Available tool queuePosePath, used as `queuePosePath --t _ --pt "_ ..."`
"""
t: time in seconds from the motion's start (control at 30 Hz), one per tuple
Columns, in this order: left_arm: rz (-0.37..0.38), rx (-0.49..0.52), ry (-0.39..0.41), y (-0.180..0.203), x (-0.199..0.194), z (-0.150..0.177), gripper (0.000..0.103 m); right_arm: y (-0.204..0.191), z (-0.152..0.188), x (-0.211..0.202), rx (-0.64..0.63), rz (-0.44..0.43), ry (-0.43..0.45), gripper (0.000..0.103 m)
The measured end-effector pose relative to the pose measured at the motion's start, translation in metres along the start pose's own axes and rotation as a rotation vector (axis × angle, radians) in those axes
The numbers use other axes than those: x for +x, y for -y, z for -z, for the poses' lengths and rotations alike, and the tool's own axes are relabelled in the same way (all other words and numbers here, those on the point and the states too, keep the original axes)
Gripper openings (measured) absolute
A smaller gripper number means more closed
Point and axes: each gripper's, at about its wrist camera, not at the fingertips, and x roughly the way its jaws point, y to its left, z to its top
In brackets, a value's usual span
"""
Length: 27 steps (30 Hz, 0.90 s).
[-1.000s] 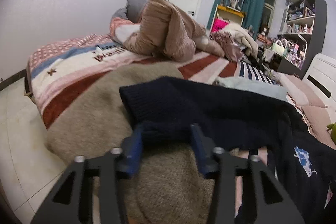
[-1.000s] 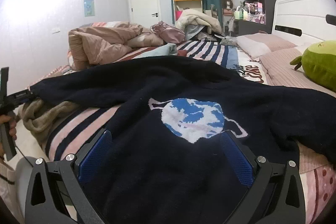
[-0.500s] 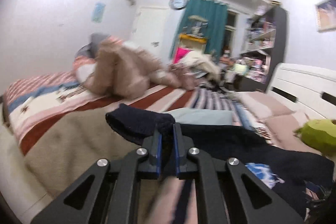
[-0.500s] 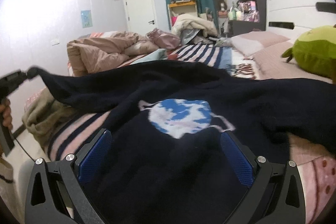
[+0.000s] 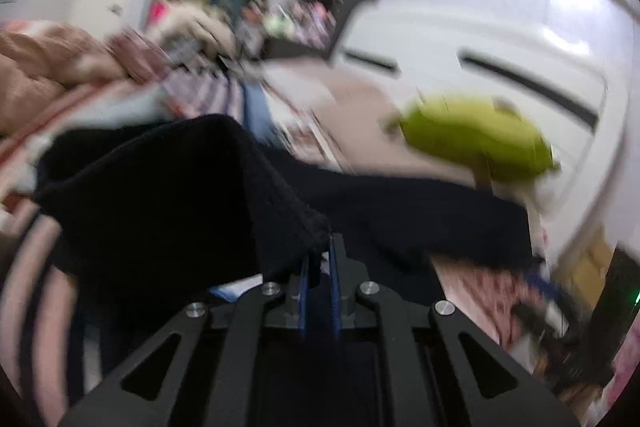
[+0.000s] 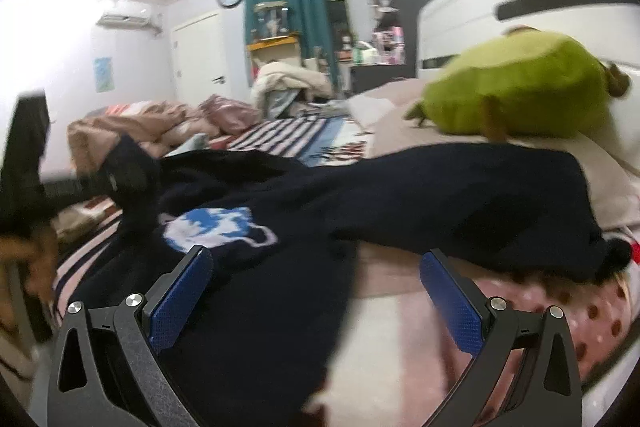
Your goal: Fold small clothes
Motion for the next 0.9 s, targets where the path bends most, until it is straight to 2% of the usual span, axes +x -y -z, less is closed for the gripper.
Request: queuePosePath --t 0.07,0.1,0.2,0.23,0.27,0.4,0.47,0.57,0.67,0.83,0.9 --pt "0.006 0.03 -0.095 0.011 0.021 0.015 0.007 0.011 0.004 -0.002 0.024 0.023 -0.013 0.103" --pt "0.013 0.028 -0.113 0.013 0.025 0.018 0.007 0.015 0.006 -0.001 0.032 0.026 -0.022 0.103" --pt "0.085 -0.017 -0.092 0.008 0.006 0.024 0.011 0.018 0.01 0.007 0.045 0.018 -0.061 0.103" --pt "0.093 -0.008 -0.074 0.007 -0.002 0.02 0.023 0.015 0.012 0.008 0.043 0.004 -0.07 0.103" --pt "0.082 0.017 -0.049 0.008 -0.017 0.017 0.031 0.011 0.012 0.01 0.041 -0.014 -0.08 0.103" --pt "0.012 0.048 0.018 -0.005 -0.055 0.004 0.036 -0.015 0.01 0.02 0.024 -0.093 -0.101 0.103" --pt "-0.051 0.027 0.059 -0.025 -0.078 -0.001 0.048 -0.034 0.007 0.03 0.015 -0.159 -0.119 0.103" --pt "-0.145 0.027 0.087 -0.051 -0.1 0.006 0.058 -0.064 0.003 0.046 -0.031 -0.223 -0.145 0.103" --pt "-0.226 0.018 0.09 -0.081 -0.117 0.015 0.062 -0.099 0.002 0.068 -0.111 -0.248 -0.19 0.103" --pt "-0.258 -0.016 0.101 -0.12 -0.136 0.033 0.068 -0.151 -0.001 0.118 -0.285 -0.243 -0.256 0.103" --pt "-0.271 -0.021 0.108 -0.131 -0.142 0.037 0.068 -0.162 -0.003 0.137 -0.324 -0.245 -0.285 0.096"
